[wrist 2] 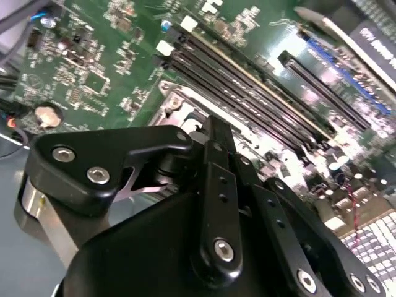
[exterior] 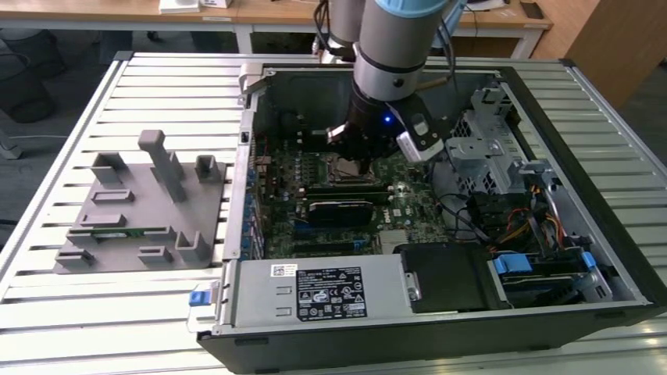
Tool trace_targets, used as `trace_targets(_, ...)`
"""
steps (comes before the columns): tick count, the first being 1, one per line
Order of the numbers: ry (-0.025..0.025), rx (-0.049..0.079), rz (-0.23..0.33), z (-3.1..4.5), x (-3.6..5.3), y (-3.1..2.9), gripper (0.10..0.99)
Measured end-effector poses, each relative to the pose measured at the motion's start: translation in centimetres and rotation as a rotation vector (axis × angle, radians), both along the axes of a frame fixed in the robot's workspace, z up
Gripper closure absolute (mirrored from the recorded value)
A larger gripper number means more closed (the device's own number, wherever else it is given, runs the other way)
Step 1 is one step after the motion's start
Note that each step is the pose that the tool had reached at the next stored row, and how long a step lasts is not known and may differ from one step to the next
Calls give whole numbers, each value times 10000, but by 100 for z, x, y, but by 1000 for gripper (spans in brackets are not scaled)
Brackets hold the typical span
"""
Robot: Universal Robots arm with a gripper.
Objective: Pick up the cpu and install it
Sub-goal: 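Install the second cpu locking lever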
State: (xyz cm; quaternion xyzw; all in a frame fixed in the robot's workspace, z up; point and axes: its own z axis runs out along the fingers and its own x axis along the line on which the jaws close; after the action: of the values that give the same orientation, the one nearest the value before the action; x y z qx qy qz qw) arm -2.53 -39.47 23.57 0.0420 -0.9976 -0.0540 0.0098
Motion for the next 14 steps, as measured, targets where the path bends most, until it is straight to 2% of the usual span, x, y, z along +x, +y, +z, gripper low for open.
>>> trace_targets(2, 18, -1, -2, -5, -4, -8, 980)
trace_targets(5, 18, 5, -1, -14, -44, -39, 980)
trace_targets(11, 18, 8, -1, -20, -217, -63, 980)
trace_targets(14, 17, 13, 0, -41, -256, -63, 980)
